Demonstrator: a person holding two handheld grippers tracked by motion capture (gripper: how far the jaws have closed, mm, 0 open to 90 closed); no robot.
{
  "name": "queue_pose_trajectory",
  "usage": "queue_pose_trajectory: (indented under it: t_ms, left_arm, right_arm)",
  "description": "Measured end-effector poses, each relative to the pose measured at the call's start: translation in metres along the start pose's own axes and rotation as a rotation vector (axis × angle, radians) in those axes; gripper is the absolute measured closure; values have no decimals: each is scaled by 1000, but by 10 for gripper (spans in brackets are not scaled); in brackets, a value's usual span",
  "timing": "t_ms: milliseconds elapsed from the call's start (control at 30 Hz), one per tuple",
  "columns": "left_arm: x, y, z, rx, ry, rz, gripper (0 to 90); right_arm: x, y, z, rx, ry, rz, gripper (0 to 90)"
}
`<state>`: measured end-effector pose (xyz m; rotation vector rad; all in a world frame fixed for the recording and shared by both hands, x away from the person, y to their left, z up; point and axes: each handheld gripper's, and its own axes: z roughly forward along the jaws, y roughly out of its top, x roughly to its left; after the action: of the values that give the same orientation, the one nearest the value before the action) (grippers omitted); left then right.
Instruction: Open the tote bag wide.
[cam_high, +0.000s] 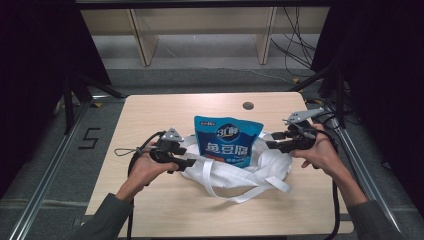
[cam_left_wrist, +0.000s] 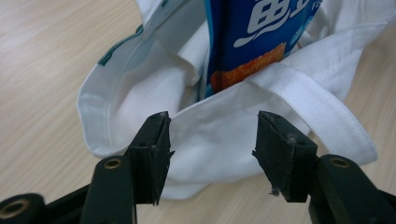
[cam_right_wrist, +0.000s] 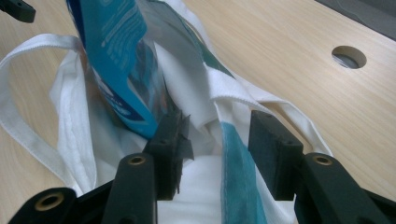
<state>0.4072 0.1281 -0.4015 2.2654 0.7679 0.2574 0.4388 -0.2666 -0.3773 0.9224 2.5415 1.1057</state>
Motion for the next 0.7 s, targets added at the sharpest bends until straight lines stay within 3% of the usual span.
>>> queue_pose_trajectory:
  t_ms: [67, 100, 133, 167, 200, 233, 267, 300, 367, 533, 567, 600, 633, 700]
  left_arm:
    - [2, 2, 6, 15, -6, 1, 449]
    - [4, 3, 8, 29, -19, 4, 460]
    - [6, 4, 11, 29, -21, 26, 482]
    - [6, 4, 12, 49, -30, -5, 482]
    - [8, 4, 15, 43, -37, 4, 481]
    - [12, 6, 18, 31, -41, 43, 480]
    - [12, 6, 19, 40, -47, 34, 482]
    - [15, 7, 22, 47, -62, 69, 483]
    - [16, 8, 29, 73, -89, 75, 475]
    - [7, 7, 40, 101, -97, 103, 490]
    - [4, 6, 43, 96, -107, 83, 491]
    - [5, 5, 43, 131, -121, 112, 499]
    - [3, 2, 47, 138, -150, 95, 529]
    - [2, -4, 53, 175, -170, 115, 594]
  right_arm:
    - [-2, 1, 4, -27, -7, -2, 553]
    - [-5, 3, 3, 7, -1, -11, 550]
    - [-6, 3, 4, -5, -3, 6, 546]
    - [-9, 5, 4, 11, 4, 8, 544]
    - [-10, 5, 5, -1, 3, 18, 533]
    - [-10, 6, 7, -12, -5, 23, 518]
    - [-12, 7, 7, 7, 13, 8, 515]
    - [-13, 9, 8, 9, 24, 4, 512]
    - [-15, 11, 11, 25, 29, 11, 507]
    - [-18, 15, 24, 59, 46, 14, 508]
    - [-18, 15, 28, 44, 47, 7, 508]
    - [-17, 17, 27, 70, 66, 5, 509]
    - [-17, 17, 28, 72, 47, 1, 522]
    - [-15, 18, 35, 76, 43, 9, 551]
